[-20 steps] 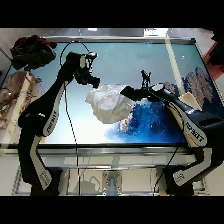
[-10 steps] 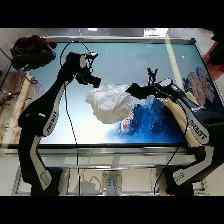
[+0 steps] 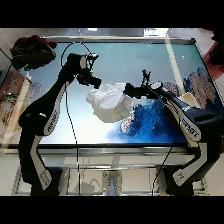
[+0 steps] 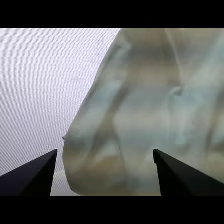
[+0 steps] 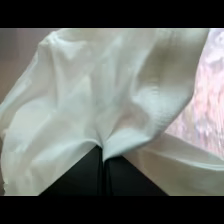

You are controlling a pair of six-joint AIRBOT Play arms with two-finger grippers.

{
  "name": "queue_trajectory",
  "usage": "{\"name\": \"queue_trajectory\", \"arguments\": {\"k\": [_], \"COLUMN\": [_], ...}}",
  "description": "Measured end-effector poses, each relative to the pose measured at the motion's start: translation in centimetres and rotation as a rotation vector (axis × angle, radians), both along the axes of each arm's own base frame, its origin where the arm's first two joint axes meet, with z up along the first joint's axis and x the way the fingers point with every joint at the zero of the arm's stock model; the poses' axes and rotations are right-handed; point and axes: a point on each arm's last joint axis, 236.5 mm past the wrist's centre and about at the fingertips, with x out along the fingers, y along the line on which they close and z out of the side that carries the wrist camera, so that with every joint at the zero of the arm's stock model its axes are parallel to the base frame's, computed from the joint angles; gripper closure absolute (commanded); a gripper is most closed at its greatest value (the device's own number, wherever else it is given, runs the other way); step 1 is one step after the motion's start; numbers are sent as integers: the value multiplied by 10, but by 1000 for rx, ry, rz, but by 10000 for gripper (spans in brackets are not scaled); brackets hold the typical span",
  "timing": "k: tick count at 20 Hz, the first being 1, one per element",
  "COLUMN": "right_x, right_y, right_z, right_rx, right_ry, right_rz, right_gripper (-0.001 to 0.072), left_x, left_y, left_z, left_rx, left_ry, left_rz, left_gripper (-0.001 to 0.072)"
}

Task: Fold the shirts.

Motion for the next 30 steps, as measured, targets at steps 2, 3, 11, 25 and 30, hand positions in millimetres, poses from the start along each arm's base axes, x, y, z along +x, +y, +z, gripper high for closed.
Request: {"name": "queue_trajectory", "arguments": {"k": [2, 3, 11, 25, 30], "right_x": [14, 19, 17, -1, -3], "right_y": [-7, -11, -50, -70, -78], "right_z": [22, 38, 128, 146, 153], "right_rx": [-5, -14, -225, -352, -387], "right_ry": [-63, -101, -288, -297, -306], "right_rz": [-4, 4, 91, 133, 120], "right_gripper": [688, 688, 687, 687, 687], "left_x": [0, -1, 8, 48, 49], "left_y": [2, 3, 0, -38, -40], "left_z": [-12, -20, -45, -58, -64], "left_rx": [10, 16, -43, -368, -436], "left_ry": [9, 19, 32, 2, 43], "left_rz": [-19, -20, 3, 222, 275], "left_gripper": [0, 0, 1, 18, 72]}}
